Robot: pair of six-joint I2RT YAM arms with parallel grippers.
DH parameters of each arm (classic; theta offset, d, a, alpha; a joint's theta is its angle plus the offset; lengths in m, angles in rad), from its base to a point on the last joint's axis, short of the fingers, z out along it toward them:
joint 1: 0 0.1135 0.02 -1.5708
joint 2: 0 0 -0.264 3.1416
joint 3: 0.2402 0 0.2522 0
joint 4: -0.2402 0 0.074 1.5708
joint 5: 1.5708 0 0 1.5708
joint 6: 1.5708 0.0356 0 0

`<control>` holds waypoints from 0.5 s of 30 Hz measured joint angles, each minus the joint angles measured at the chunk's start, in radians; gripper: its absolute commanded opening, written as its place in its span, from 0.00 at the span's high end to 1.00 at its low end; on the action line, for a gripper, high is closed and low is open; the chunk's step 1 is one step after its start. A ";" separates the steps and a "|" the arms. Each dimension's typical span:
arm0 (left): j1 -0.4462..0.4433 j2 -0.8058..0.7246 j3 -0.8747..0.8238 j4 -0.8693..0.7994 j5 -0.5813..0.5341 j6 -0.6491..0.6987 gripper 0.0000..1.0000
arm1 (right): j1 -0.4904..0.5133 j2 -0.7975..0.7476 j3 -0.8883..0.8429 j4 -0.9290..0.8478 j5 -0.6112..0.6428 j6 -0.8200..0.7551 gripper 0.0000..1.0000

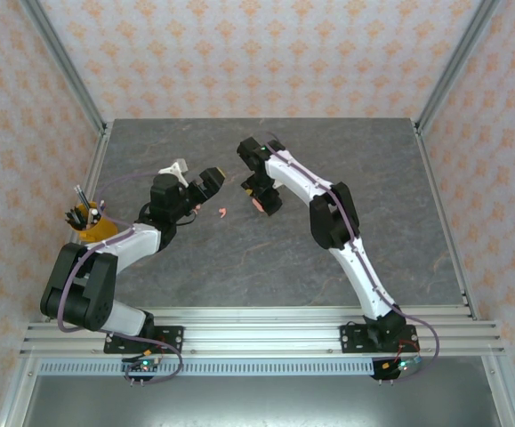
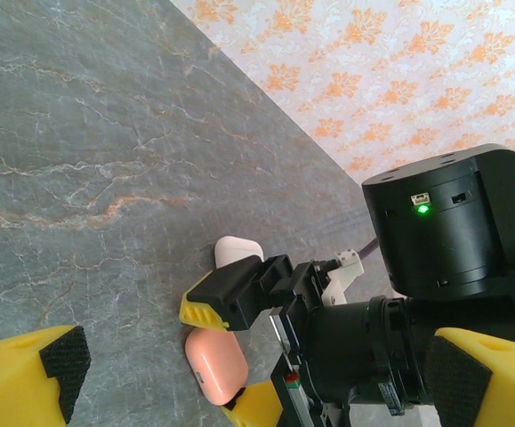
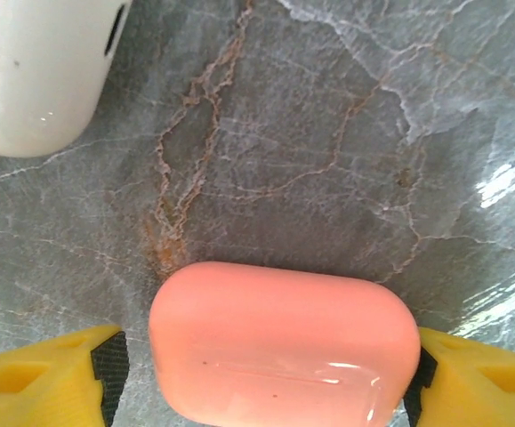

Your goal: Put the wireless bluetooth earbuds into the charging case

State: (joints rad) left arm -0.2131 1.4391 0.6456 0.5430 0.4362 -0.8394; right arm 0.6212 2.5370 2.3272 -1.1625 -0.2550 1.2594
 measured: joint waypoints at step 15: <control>0.000 -0.009 -0.009 -0.001 0.000 0.000 0.01 | 0.000 -0.013 -0.033 -0.105 -0.008 -0.245 0.38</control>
State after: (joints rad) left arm -0.2131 1.4303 0.6369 0.5423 0.4362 -0.8394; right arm 0.6212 2.5240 2.2944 -1.2678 -0.2630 1.0142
